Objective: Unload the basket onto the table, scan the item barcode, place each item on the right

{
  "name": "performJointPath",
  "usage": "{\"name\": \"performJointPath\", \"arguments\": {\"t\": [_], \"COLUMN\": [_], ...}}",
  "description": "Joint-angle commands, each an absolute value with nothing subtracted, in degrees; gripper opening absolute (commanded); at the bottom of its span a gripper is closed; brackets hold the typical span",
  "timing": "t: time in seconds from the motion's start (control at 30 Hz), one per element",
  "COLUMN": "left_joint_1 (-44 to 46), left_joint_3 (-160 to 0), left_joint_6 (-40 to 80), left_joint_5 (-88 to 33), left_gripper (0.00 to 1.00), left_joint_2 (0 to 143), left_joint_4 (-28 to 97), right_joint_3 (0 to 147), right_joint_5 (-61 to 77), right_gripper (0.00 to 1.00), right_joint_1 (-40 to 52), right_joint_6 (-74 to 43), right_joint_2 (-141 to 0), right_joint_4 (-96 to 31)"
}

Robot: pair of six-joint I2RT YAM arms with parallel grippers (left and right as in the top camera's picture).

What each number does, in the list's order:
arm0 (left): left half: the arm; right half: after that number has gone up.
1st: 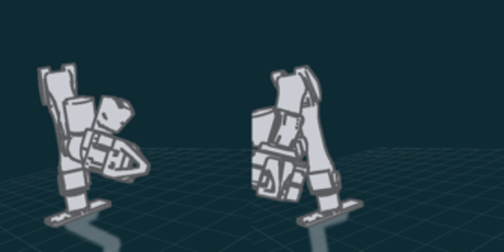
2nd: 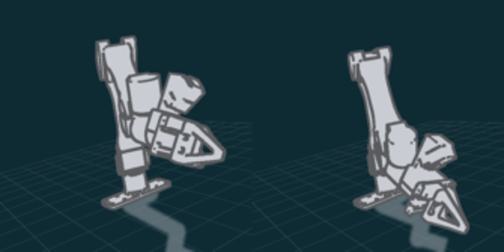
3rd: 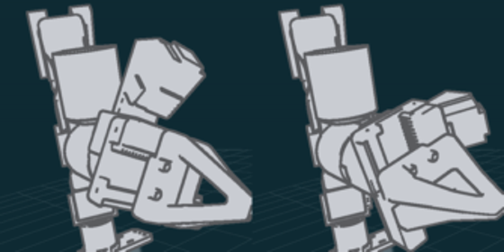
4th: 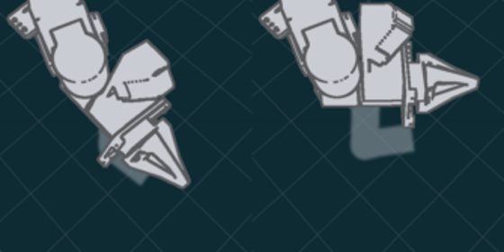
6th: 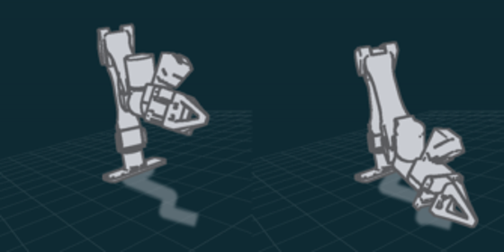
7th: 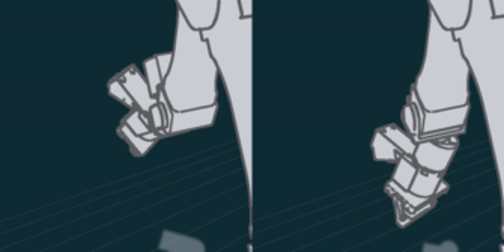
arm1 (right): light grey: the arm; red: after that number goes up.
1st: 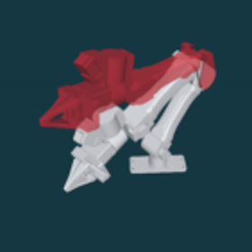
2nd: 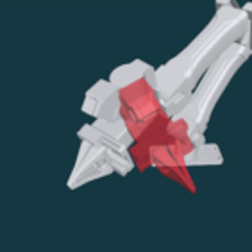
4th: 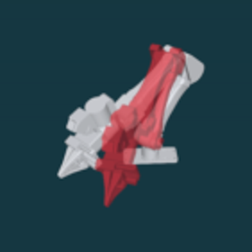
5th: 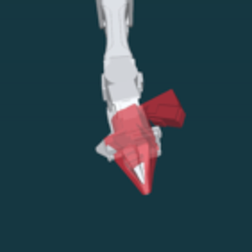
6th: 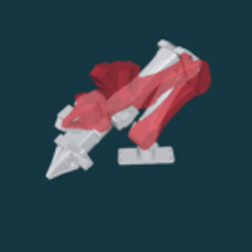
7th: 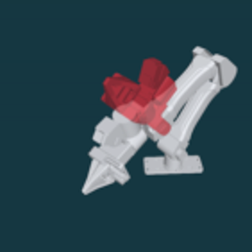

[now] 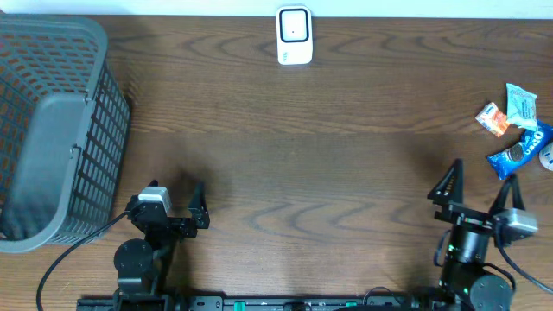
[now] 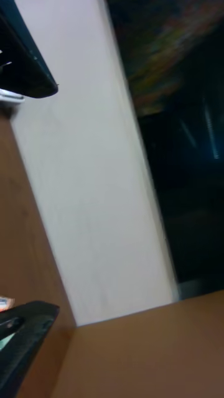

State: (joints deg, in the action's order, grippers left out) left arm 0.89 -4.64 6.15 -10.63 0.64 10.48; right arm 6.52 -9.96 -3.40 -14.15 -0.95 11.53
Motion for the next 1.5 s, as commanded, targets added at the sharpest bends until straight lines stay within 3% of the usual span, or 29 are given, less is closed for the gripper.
{"name": "performJointPath", "arguments": {"t": [0.0,0.53,1.3,1.47], "left_joint_1": [0.71,0.71,0.71,0.69], "left_joint_3": [-3.81,-3.81,-3.81,-3.38], "left_joint_6": [5.85,5.85,5.85,3.20], "left_joint_5": [-11.55,-11.55,-11.55,-6.63], "left_gripper": [0.98,0.98,0.98,0.98], "left_joint_2": [0.60,0.60,0.60,0.47], "left_joint_4": [11.97,11.94,11.97,10.90], "right_joint_3": [2.68,0.32,0.32,0.32], "right_joint_5": [-9.52,-6.46,-6.50,-6.50], "right_gripper": [0.99,0.99,0.99,0.99], "right_joint_1": [-4.27,-5.06,-5.17,-5.17], "right_joint_6": [-15.86,-10.41,-10.44,-10.44], "right_joint_2": [-0.32,-0.30,-0.32,-0.32], "right_joint_4": [12.56,-3.77,-3.66,-3.66]}}
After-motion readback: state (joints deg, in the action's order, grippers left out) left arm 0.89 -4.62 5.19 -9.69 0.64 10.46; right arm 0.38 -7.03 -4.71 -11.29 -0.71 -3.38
